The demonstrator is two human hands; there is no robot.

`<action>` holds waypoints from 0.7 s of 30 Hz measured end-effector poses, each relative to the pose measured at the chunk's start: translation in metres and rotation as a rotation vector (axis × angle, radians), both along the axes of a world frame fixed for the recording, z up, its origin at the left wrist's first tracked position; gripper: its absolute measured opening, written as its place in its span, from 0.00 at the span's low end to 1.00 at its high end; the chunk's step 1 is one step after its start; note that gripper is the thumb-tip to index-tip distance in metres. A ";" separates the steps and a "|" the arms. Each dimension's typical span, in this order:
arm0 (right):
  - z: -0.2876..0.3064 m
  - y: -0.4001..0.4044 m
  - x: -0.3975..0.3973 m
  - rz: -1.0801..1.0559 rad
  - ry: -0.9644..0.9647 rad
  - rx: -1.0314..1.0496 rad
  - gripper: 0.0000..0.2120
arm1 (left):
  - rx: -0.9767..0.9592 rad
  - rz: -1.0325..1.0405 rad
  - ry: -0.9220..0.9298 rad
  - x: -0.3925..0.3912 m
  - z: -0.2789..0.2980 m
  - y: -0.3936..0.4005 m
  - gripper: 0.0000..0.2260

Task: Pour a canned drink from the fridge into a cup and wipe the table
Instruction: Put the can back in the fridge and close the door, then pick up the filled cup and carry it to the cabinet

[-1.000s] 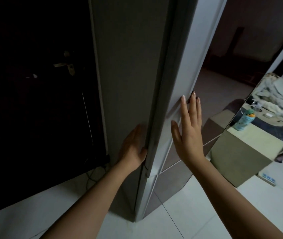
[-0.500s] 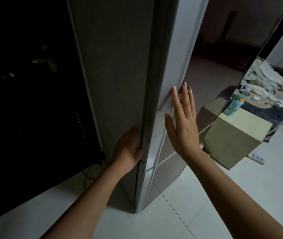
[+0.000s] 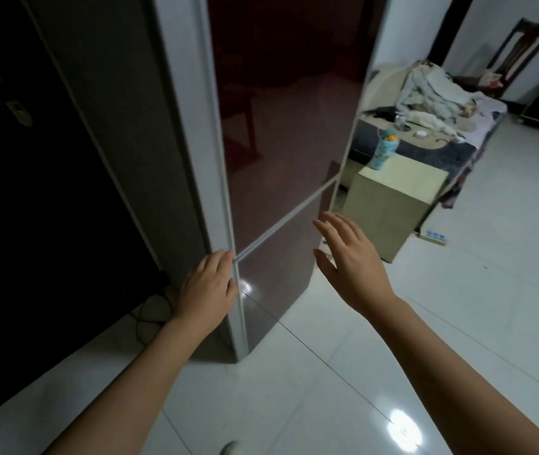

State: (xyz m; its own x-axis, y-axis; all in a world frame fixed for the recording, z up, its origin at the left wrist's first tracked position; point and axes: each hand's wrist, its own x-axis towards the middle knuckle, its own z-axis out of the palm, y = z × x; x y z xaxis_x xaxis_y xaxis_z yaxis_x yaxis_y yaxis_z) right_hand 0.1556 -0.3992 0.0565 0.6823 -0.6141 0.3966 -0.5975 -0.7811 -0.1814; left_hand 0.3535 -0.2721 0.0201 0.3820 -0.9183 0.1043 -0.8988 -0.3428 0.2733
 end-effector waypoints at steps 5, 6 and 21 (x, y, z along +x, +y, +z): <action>-0.012 0.031 -0.108 -0.153 0.089 0.045 0.24 | 0.034 -0.192 -0.044 -0.094 0.003 -0.007 0.24; -0.014 0.038 -0.130 -0.192 0.102 0.047 0.24 | 0.038 -0.233 -0.048 -0.114 0.004 -0.009 0.24; -0.037 0.173 -0.401 -0.886 0.204 0.164 0.24 | -0.056 -0.972 -0.127 -0.364 0.000 -0.038 0.23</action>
State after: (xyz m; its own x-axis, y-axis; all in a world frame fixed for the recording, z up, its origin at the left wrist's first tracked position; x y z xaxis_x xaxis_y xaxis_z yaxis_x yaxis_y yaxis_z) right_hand -0.2451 -0.2266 0.0198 -0.0165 -0.9831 0.1823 -0.9972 0.0028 -0.0752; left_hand -0.0104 -0.3099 0.0197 -0.5548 -0.8192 0.1456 -0.8063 0.5725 0.1485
